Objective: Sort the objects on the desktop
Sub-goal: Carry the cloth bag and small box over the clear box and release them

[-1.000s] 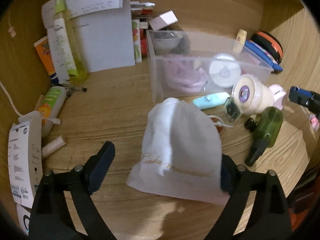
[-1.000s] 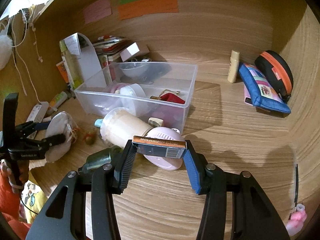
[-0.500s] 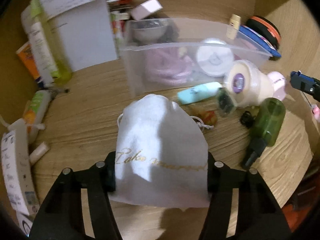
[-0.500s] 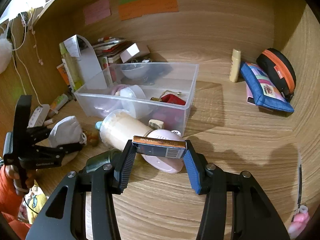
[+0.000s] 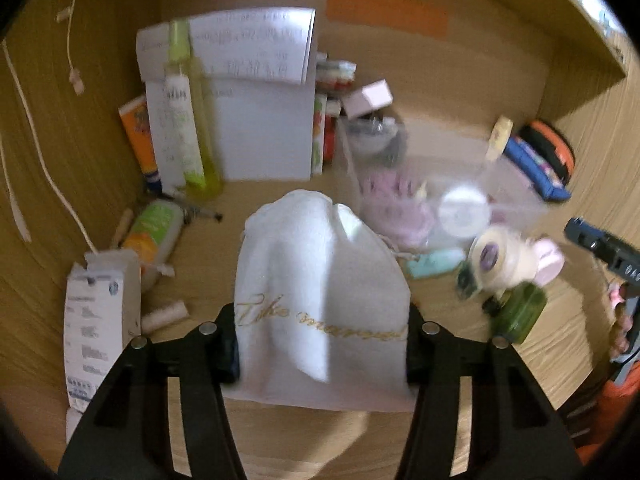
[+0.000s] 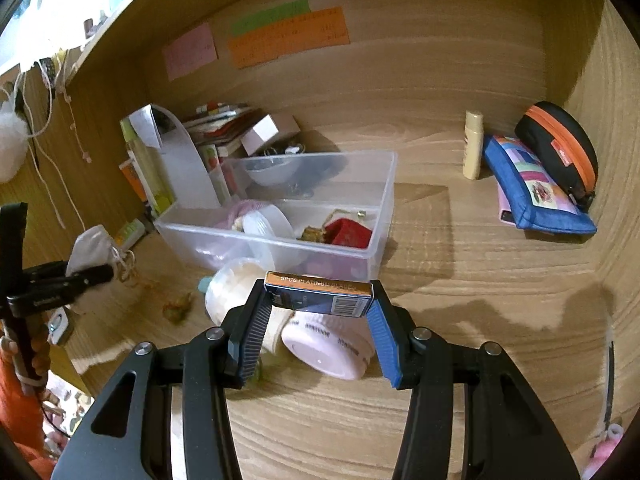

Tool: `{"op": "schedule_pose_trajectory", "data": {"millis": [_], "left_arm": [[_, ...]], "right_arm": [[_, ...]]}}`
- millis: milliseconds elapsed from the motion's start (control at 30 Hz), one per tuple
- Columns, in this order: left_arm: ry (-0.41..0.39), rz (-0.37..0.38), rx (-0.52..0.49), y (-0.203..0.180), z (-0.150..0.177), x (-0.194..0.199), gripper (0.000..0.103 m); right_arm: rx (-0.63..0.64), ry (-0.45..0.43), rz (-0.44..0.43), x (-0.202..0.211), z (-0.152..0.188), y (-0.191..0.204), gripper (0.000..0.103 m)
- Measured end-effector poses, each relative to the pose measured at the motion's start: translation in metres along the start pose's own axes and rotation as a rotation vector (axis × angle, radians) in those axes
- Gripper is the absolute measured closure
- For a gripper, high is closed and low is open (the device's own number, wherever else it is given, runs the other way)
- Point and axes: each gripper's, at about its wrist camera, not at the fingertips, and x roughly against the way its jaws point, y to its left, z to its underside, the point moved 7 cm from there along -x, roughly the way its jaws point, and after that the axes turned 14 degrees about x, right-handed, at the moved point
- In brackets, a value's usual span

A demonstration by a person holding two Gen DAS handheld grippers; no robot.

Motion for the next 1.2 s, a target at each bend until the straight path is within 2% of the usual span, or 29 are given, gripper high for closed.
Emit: {"op": "schedule_pose_trajectory", "data": {"millis": [200, 500, 833, 1200], "left_arm": [[-0.056, 0.088, 0.005, -0.024, -0.027, 0.005, 0.049], [-0.061, 0.155, -0.048, -0.061, -0.057, -0.022, 0.049], [-0.016, 0.203, -0.085, -0.092, -0.077, -0.063, 0.049], [0.061, 0.208, -0.108, -0.103, -0.066, -0.108, 0.047]], "right_arm": [[0.009, -0.006, 0.002, -0.006, -0.016, -0.005, 0.059], [0.043, -0.011, 0.029, -0.019, -0.038, -0.011, 0.059], [0.082, 0.04, 0.036, -0.055, -0.055, -0.013, 0.059], [0.086, 0.082, 0.012, -0.083, -0.046, -0.014, 0.059]]}}
